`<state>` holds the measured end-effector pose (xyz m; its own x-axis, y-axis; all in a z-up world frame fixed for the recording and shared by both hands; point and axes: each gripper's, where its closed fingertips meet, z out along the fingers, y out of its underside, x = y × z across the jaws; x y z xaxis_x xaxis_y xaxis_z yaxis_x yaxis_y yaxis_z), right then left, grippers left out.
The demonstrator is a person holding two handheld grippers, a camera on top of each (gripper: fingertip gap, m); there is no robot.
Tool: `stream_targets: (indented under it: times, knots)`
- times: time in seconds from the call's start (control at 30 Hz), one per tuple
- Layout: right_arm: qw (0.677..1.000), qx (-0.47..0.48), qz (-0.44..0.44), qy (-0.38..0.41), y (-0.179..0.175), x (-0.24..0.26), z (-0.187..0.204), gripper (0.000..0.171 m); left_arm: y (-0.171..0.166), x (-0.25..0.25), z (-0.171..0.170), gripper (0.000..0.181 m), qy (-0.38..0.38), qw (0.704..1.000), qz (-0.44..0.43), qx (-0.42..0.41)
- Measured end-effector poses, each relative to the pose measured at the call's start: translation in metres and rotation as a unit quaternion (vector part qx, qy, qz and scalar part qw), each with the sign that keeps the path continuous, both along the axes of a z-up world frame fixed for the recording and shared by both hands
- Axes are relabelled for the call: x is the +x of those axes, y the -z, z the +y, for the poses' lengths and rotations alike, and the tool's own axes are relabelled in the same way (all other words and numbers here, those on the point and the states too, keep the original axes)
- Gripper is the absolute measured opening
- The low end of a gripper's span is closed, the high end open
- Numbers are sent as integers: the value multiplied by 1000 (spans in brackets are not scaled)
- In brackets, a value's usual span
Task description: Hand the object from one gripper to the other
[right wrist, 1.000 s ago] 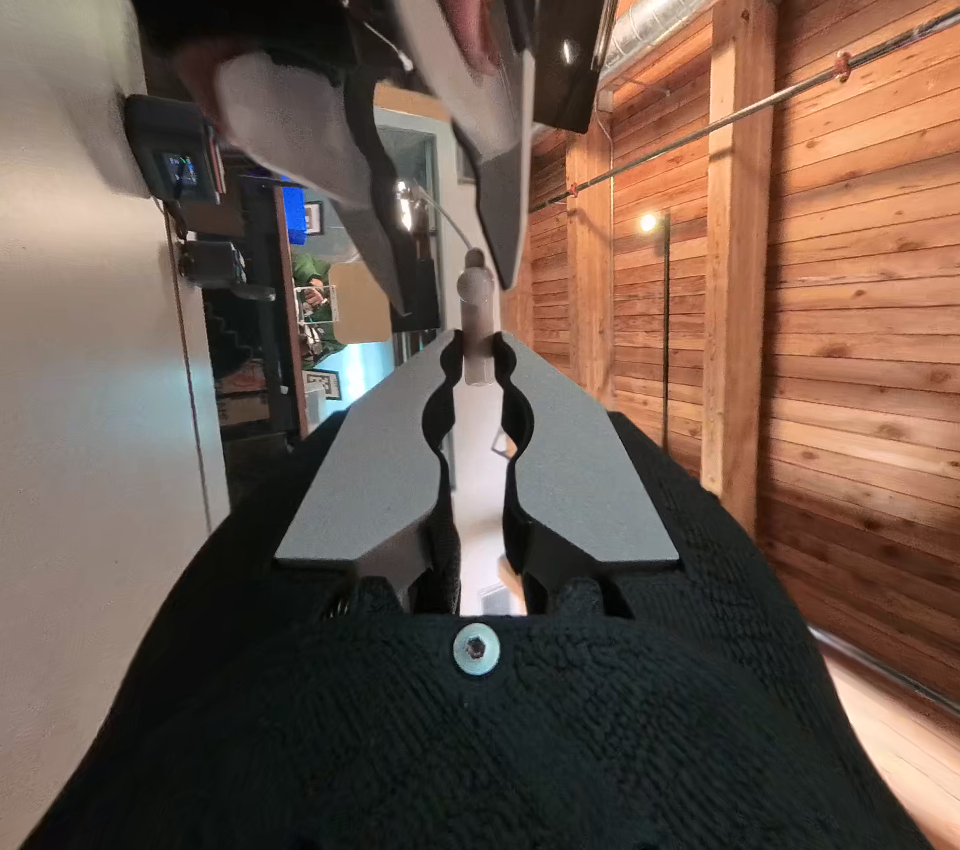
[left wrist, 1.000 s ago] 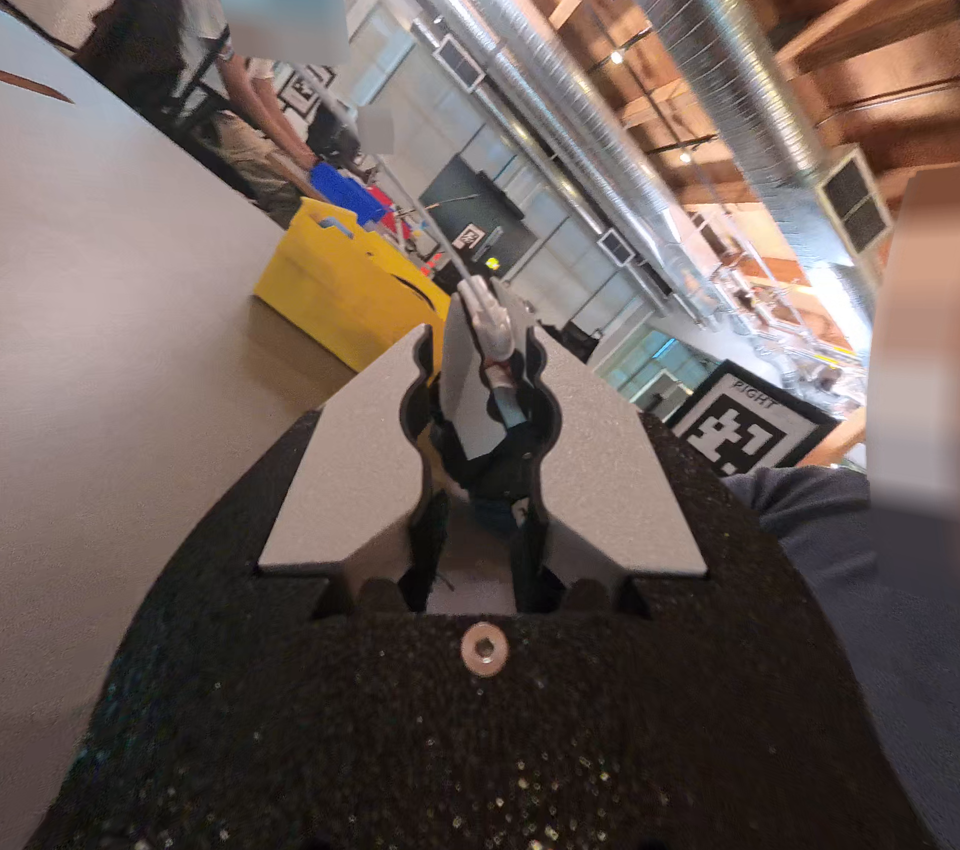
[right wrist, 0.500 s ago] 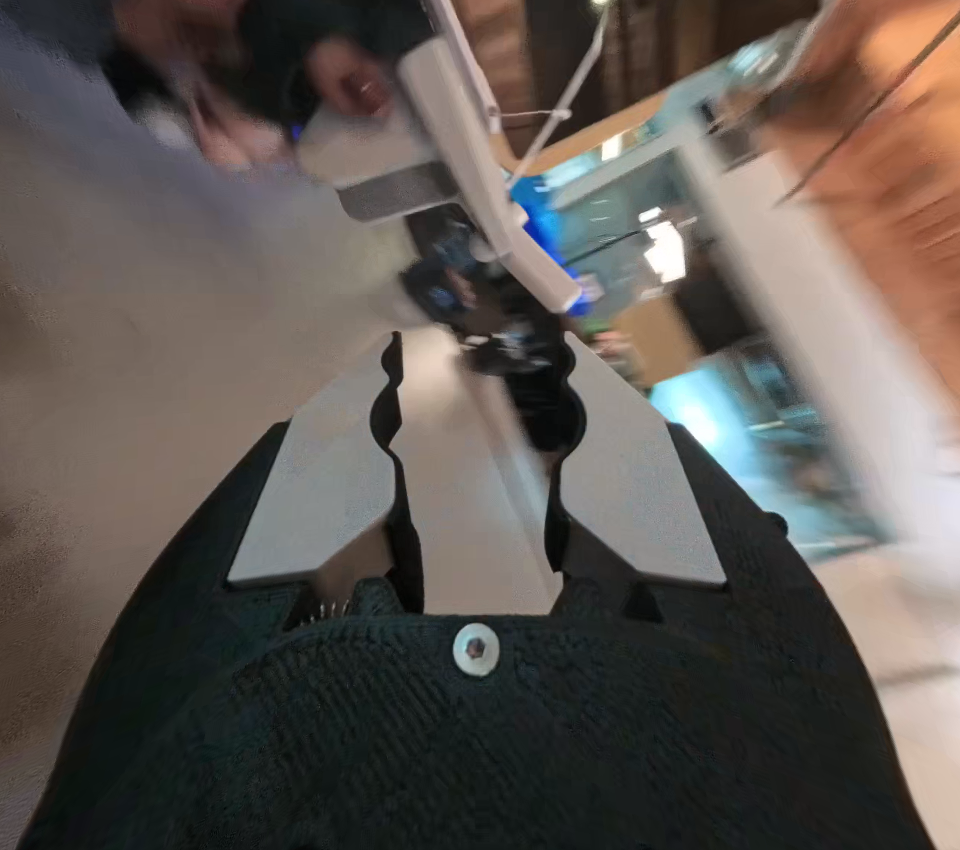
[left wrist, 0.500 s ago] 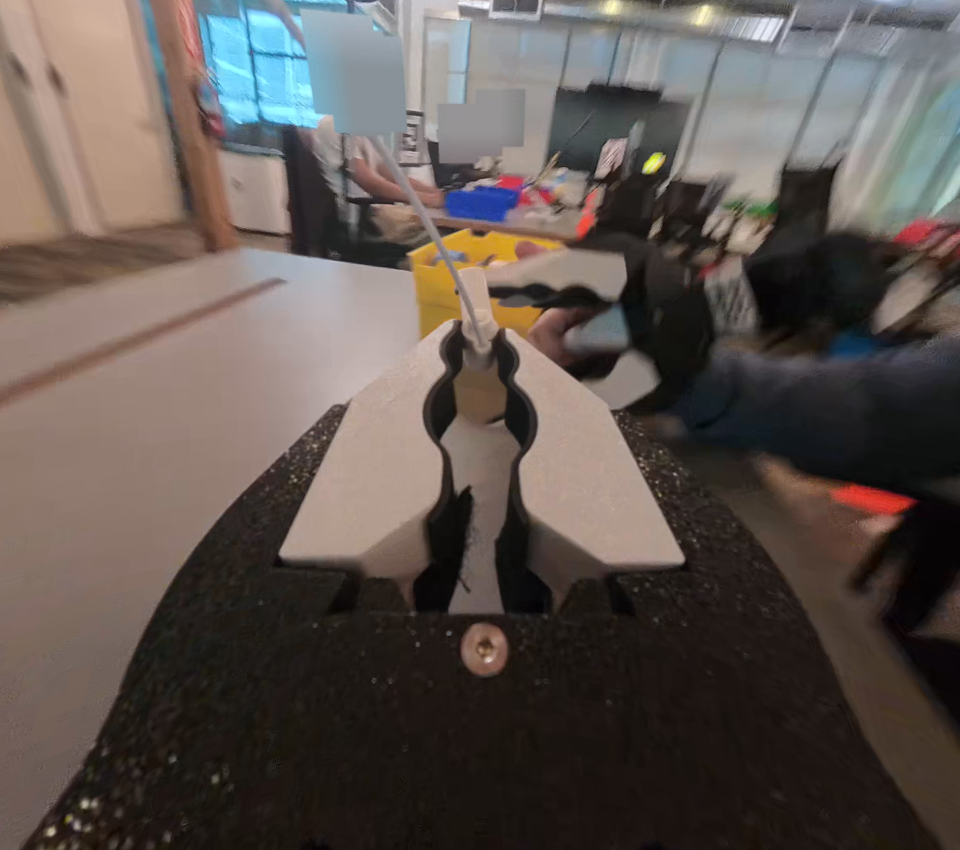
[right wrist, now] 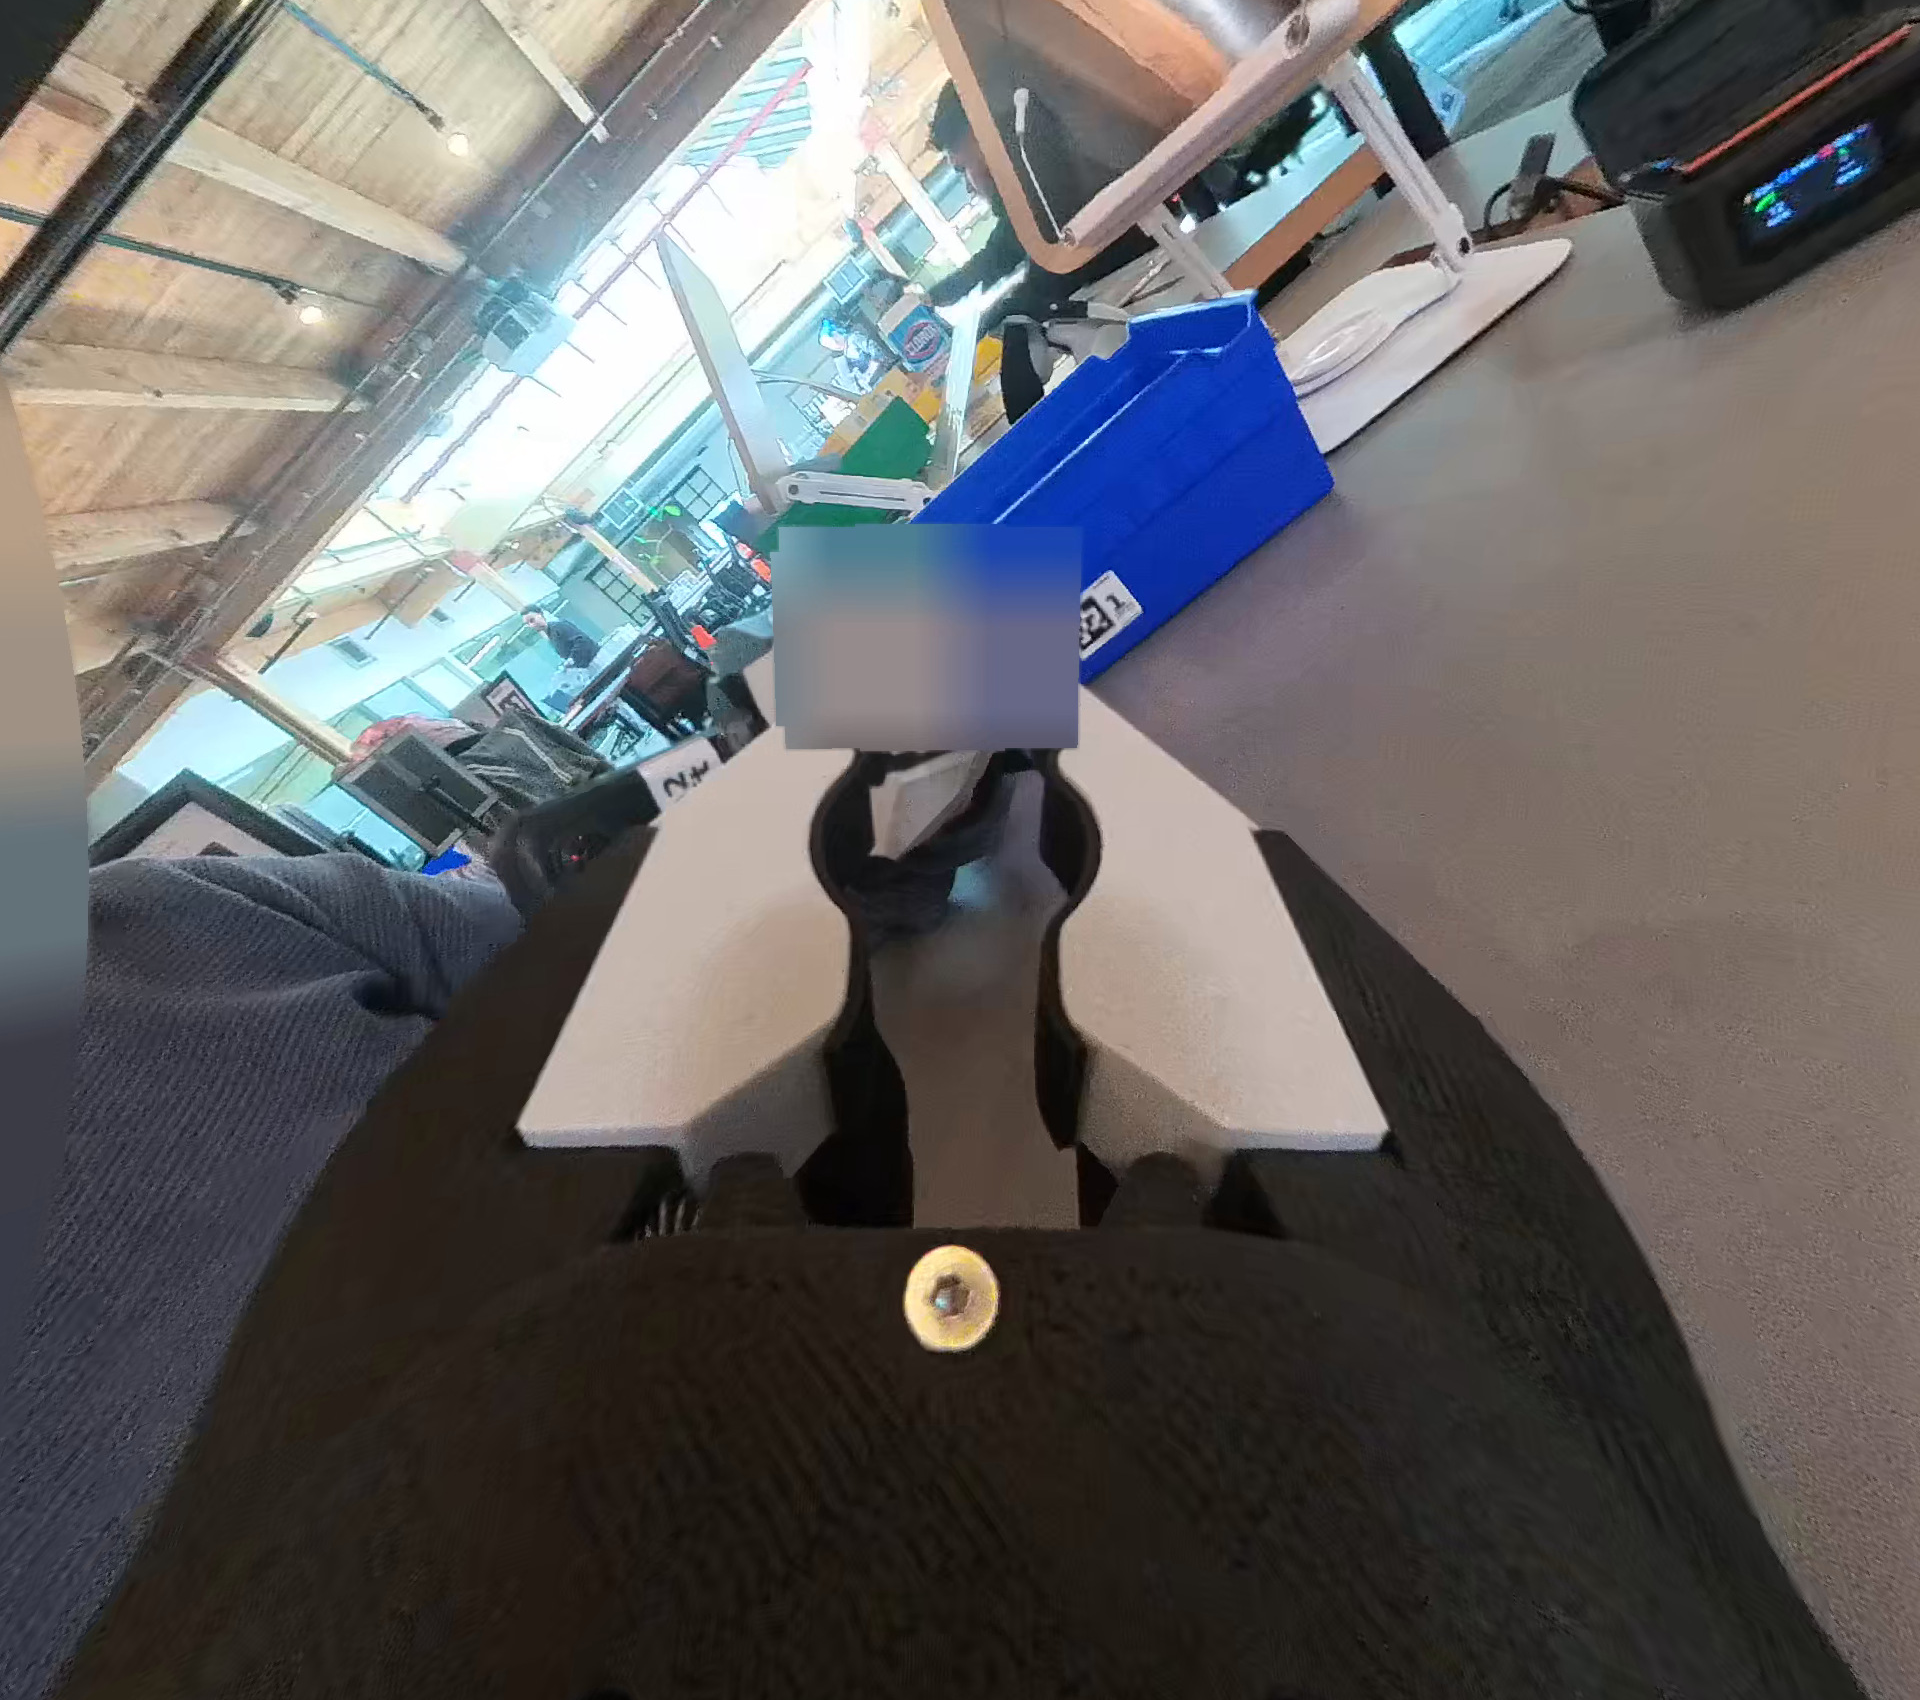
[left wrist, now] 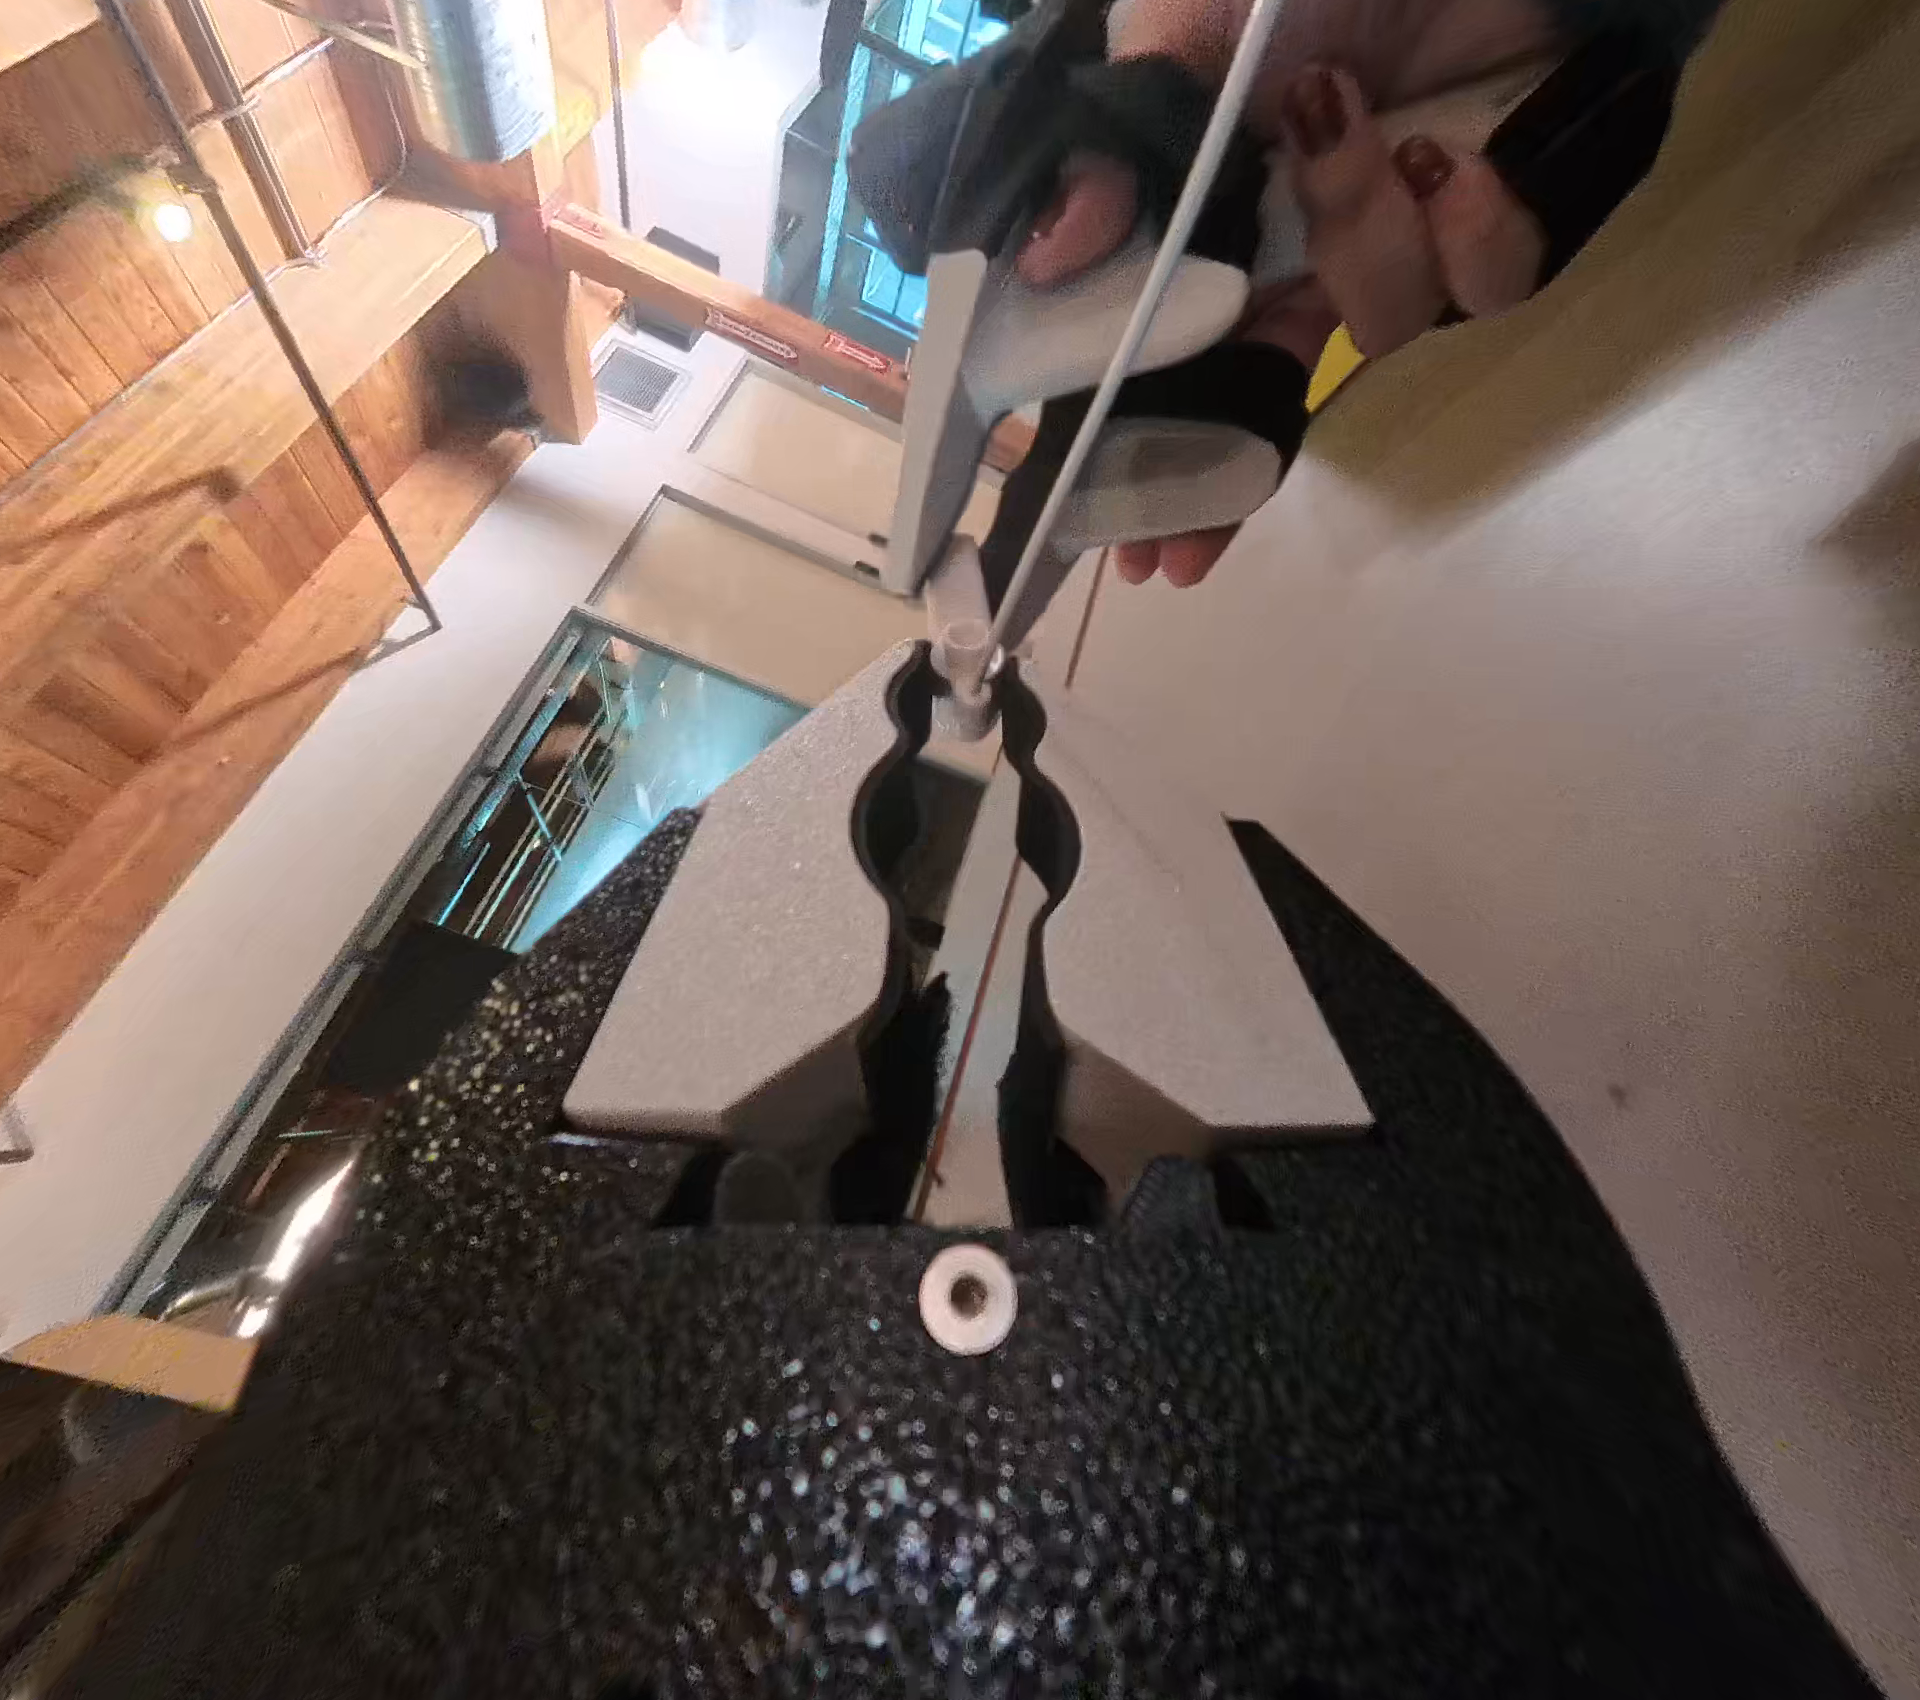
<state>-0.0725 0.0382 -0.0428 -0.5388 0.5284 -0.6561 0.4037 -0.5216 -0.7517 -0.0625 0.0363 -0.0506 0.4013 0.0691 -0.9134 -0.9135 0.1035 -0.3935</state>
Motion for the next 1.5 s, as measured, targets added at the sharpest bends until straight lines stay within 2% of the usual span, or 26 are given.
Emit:
stream_targets:
  times: [0.1,0.17,0.27,0.3,0.33,0.37,0.4,0.5,0.57,0.63,0.67,0.73,0.83,0.9,0.97,1.03,1.1,1.13,1.23,1.33,1.4,1.5]
  knots:
    - [999,-11,2,-30,1,5,-5,23,-4,1,-2,10,14,1000,-17,6]
    - [999,-14,15,-37,-2,7,-6,10,-5,-1,-2,10,6,1000,-12,9]
    - [999,-21,27,-39,-5,7,-8,11,-6,2,-4,10,17,1000,-15,11]
    - [998,-21,34,-39,-6,7,-9,23,-7,7,-4,10,30,999,-23,12]
    - [998,-17,39,-42,-7,8,-10,27,-7,9,-4,10,33,999,-34,11]
    - [998,-14,47,-42,-9,8,-11,19,-8,10,-2,9,35,998,-48,12]
    - [998,-15,56,-39,-11,8,-11,12,-9,9,-2,10,37,997,-72,15]
    - [996,-10,87,-12,-18,6,-8,12,-15,8,1,10,57,985,-164,18]
    - [994,16,108,22,-20,2,-3,11,-16,9,2,15,96,960,-261,-9]
    - [986,59,130,87,-24,-2,12,11,-14,6,1,45,138,926,-348,-47]
    - [977,96,142,126,-26,-4,21,11,-13,0,1,52,147,909,-386,-59]
    - [942,204,175,204,-30,-4,36,11,-17,-15,-2,55,164,866,-467,-65]
    - [842,391,240,285,-44,3,42,12,-27,-38,-5,51,183,792,-579,-63]
    - [753,500,288,317,-56,10,36,12,-25,-63,-3,38,126,783,-608,-42]
    - [643,608,329,330,-63,16,25,12,-28,-76,-7,33,88,790,-607,-21]
    - [563,664,364,331,-67,21,12,11,-37,-57,-11,37,134,796,-590,-31]
    - [494,705,405,308,-63,24,-7,12,-42,-27,-13,41,196,783,-585,-75]
    - [482,703,428,300,-63,27,-17,12,-39,-13,-12,46,212,788,-569,-102]
    - [495,692,451,270,-57,29,-30,12,-17,7,-2,48,175,842,-489,-146]
    - [490,694,461,257,-54,31,-34,12,-6,15,2,20,161,862,-454,-156]
    - [477,702,465,252,-53,31,-35,12,-8,5,6,5,128,877,-445,-126]
    - [472,705,467,247,-49,31,-36,13,-14,-4,4,0,108,895,-422,-91]
